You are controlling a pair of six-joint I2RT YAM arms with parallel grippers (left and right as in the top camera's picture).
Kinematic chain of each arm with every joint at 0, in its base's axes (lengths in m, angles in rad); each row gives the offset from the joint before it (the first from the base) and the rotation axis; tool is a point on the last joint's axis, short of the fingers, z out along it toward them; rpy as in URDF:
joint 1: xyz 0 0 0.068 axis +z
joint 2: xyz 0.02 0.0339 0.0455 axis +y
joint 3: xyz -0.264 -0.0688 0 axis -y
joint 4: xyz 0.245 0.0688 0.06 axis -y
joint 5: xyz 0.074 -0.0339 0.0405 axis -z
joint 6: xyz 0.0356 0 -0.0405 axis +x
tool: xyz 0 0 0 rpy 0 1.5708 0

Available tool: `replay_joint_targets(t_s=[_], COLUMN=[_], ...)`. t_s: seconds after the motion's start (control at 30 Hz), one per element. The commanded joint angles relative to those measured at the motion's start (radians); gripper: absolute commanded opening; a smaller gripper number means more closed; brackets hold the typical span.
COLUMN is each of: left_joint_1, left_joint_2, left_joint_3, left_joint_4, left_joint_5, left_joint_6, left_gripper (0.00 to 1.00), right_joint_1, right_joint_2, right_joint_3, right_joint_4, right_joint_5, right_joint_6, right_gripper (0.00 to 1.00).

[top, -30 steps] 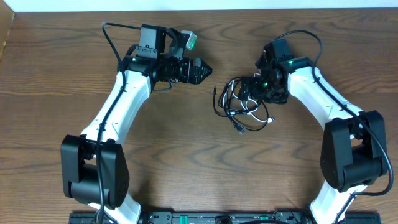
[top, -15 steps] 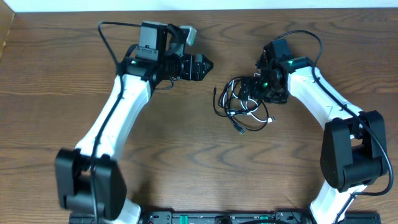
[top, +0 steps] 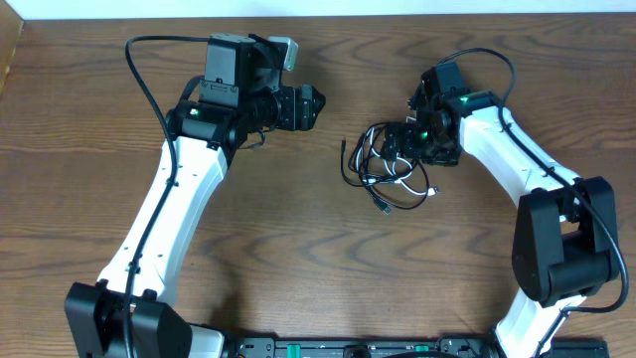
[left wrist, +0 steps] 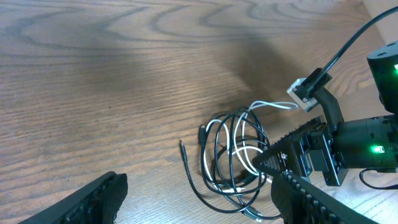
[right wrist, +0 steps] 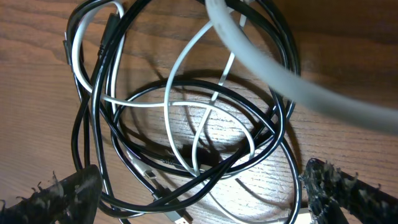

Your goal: Untangle cables

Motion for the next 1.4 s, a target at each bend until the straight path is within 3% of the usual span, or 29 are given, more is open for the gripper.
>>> replay_joint_targets(t_s=[0.0, 0.1, 0.47, 0.53, 0.6, 0.73, 0.9, 1.1, 1.37], left_joint_1=[0.001, 0.001, 0.006, 0.006, 0.001, -0.001, -0.016, -0.108, -0.196], left_joint_2=[0.0, -0.006, -0.105, -0.118, -0.122, -0.122, -0.108, 0.009, 0.199], left_joint_3=[0.015, 0.015, 0.018, 0.018, 0.018, 0.018, 0.018, 0.018, 0.018], left_joint_4=[-0.002, -0.006, -0.014, -0.035, -0.095, -0.192, -0.197, -0.166, -0.063], left_joint_5=[-0.002, 0.0, 0.024, 0.025, 0.024, 0.021, 0.021, 0.021, 0.017], left_joint_6=[-0.027, -0.103, -0.201, -0.216, -0.193, -0.114, -0.113, -0.083, -0.048], left_gripper=[0.8, 0.79, 0.77, 0.77, 0.77, 0.77, 0.77, 0.77, 0.72], right_joint_1=[-0.002, -0.002, -0.002, -0.002, 0.0, -0.018, -0.125, -0.254, -0.264], right_joint_2=[0.0, 0.0, 0.0, 0.0, 0.0, -0.028, -0.156, -0.318, -0.322], right_joint_3=[0.013, 0.013, 0.013, 0.013, 0.013, 0.019, 0.092, 0.109, 0.108], right_joint_4=[-0.001, -0.001, 0.002, 0.064, 0.068, 0.066, 0.008, -0.027, -0.095], right_joint_5=[0.005, 0.005, 0.004, -0.049, -0.104, -0.236, -0.309, -0.268, -0.22], right_joint_6=[0.003, 0.003, 0.003, 0.003, -0.008, -0.068, -0.029, -0.031, -0.062], right_gripper=[0.99, 0.99, 0.99, 0.99, 0.99, 0.79, 0.72, 0.72, 0.73])
